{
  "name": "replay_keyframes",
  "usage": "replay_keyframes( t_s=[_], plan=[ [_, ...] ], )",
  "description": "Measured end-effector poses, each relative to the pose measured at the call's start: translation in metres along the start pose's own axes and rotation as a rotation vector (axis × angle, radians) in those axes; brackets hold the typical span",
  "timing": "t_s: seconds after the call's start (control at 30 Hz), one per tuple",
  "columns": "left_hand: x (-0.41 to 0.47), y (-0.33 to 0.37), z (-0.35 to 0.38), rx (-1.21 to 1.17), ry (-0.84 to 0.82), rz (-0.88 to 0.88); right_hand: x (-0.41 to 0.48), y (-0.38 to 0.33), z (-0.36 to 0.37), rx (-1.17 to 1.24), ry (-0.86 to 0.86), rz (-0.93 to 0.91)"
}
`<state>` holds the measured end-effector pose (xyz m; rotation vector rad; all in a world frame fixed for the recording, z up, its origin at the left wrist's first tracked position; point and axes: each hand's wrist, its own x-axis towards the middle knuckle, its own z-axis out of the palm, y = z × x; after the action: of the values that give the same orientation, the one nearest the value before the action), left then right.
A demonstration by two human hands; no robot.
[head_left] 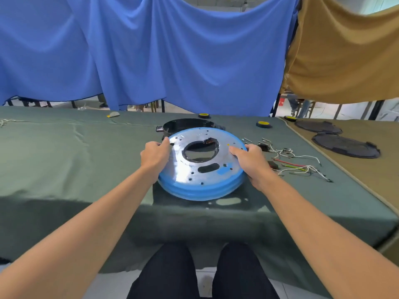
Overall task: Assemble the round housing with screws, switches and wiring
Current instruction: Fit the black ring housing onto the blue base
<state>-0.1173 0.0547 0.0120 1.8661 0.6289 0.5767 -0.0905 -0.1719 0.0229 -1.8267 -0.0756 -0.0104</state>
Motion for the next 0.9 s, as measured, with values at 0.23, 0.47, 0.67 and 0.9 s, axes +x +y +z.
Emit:
replay_keyframes(
  t_s=[0.23,0.47,0.67,0.9],
  plan=[
    [-0.008,-0.022,-0.008,0.094,-0.083,0.016,0.0,0.016,0.018,-0.38,0.032,-0.032],
    [0.0,-0.023,-0.005,0.273,-0.141,0.149,0.012,0.022,0.022,-0.779,-0.018,-0.123],
    [0.015,-0.025,0.004,0.299,-0.146,0.18,0.028,0.019,0.027,-0.86,-0.082,-0.24],
    [0.036,-0.023,0.015,0.316,-0.135,0.213,0.054,0.02,0.032,-0.95,-0.058,-0.275]
  ],
)
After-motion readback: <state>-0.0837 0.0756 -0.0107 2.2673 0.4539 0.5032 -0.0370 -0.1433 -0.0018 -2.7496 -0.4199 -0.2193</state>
